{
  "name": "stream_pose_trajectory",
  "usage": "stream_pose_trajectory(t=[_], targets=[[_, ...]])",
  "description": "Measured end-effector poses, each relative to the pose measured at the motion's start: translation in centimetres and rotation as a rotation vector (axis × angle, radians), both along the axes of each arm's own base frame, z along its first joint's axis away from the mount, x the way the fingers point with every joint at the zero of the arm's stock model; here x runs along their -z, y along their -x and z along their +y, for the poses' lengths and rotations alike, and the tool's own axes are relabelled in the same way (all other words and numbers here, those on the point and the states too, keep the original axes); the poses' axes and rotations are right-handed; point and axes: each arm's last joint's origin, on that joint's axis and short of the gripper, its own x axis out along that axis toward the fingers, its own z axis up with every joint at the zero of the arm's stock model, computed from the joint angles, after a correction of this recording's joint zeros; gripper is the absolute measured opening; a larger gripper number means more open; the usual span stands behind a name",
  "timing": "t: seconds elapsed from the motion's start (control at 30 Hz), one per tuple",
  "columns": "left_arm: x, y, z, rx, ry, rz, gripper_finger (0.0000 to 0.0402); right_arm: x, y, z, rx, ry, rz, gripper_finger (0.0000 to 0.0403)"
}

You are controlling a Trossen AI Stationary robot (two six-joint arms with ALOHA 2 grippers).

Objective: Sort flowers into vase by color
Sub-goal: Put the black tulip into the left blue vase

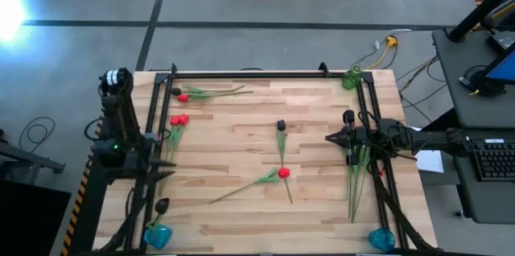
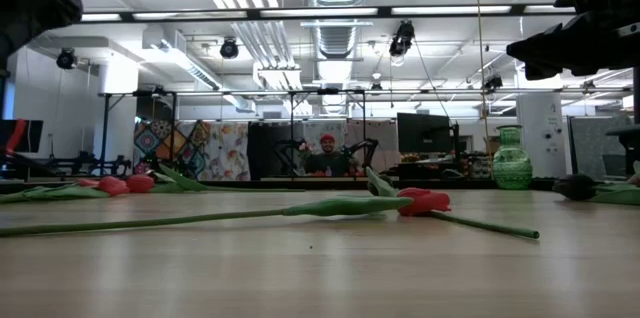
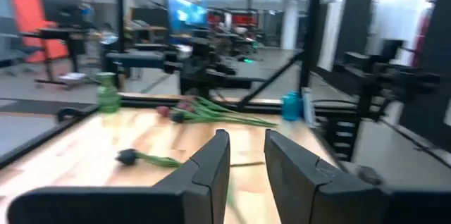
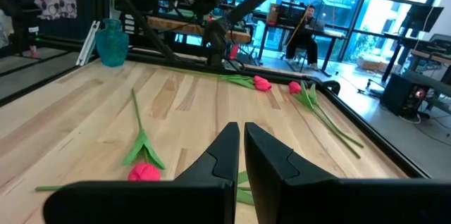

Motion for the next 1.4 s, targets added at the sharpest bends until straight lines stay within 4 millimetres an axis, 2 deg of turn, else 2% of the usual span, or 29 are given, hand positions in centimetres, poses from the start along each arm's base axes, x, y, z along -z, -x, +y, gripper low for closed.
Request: stream_pose_trajectory(t=[0.17, 0.23, 0.33, 0.43, 0.5, 0.6, 0.7, 0.87, 0.97, 1.13, 1.4], targets=[[1.8, -1.4, 2.2, -0.135, 0.014, -0.024, 0.0056, 0.0, 0.0, 0.0, 0.000, 0.000, 0.000, 0.0018], [1.8, -2.0, 2.3, -0.147, 0.024, -0.062, 0.0045, 0.0, 0.0, 0.0, 0.000, -0.001, 0.000, 0.0018], [2.1, -3.2, 1.7, -0.100, -0.053, -0.109, 0.0027, 0.0, 0.0, 0.0, 0.000, 0.000, 0.000, 0.0018], [2.8, -5.2, 1.5, -0.092, -0.071, -0.090, 0.0007, 0.0, 0.0, 0.0, 0.000, 0.000, 0.000, 0.0018], [3.7, -7.2, 2.1, -0.081, -0.073, -0.018, 0.0002, 0.0, 0.0, 0.0, 0.000, 0.000, 0.000, 0.0018], [4.4, -10.3, 4.4, -0.089, -0.005, 0.136, 0.0001, 0.0, 0.0, 0.0, 0.000, 0.000, 0.000, 0.0018], [3.6, -12.5, 7.5, -0.089, 0.056, 0.151, 0.0000, 0.0, 0.0, 0.0, 0.001, -0.001, 0.000, 0.0018], [3.3, -14.2, 11.9, -0.229, 0.133, 0.154, 0.0000, 0.0, 0.0, 0.0, 0.000, -0.001, 0.000, 0.0018], [3.7, -15.1, 12.8, -0.272, 0.156, 0.187, 0.0002, 0.0, 0.0, 0.0, 0.000, 0.000, 0.000, 0.0018], [3.9, -17.8, 12.9, -0.278, 0.212, 0.199, 0.0042, 0.0, 0.0, 0.0, 0.000, 0.000, 0.000, 0.0018], [6.0, -24.4, 13.3, -0.380, 0.377, 0.309, 0.0171, 0.0, 0.0, 0.0, 0.000, -0.001, 0.000, 0.0018]])
